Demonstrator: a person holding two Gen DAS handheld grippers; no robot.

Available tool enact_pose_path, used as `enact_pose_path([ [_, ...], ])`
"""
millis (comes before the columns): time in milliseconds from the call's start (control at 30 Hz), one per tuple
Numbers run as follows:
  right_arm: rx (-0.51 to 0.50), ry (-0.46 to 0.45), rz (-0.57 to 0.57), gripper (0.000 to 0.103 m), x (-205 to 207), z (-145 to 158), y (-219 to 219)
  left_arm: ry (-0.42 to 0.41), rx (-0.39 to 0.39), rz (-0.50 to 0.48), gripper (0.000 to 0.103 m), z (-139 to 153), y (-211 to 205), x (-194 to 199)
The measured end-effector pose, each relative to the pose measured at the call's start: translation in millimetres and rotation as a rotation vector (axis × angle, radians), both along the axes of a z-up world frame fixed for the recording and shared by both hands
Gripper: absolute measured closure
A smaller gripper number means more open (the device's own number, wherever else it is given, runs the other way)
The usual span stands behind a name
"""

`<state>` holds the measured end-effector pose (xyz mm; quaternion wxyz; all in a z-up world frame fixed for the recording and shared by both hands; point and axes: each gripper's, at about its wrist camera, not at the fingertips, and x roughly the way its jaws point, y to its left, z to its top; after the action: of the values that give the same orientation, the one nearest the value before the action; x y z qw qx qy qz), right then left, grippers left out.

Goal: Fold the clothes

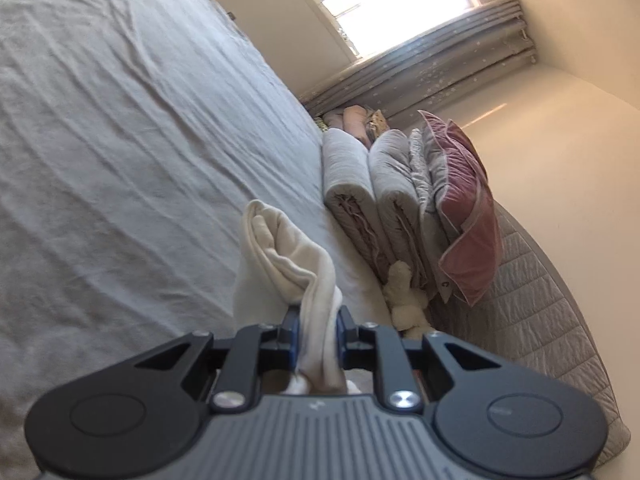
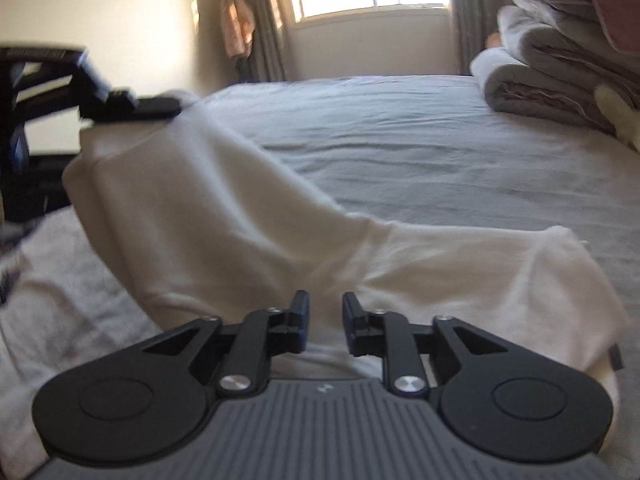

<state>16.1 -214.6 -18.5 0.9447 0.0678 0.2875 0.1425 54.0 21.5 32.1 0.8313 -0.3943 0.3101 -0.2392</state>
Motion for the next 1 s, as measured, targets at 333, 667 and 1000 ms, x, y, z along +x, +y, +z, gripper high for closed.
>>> enact_pose_path([
  [333,0.404,0.013,-0.154,0.057,4.4,22.3,-85.3,-0.046,0.050,-0.098,0.085,14.7,-75.1,4.3],
  [667,0.916,0.064,-0.272,0.045,-4.9,6.1,-166.4,-0.053,0.163,-0.235,0.080,-2.0,-150.7,10.5],
  [1000,1.082,0.141,-0.347,0.033,-24.2,-13.6,-196.8,-0.025,0.137,-0.428,0.065,-41.0,-172.8,15.5],
])
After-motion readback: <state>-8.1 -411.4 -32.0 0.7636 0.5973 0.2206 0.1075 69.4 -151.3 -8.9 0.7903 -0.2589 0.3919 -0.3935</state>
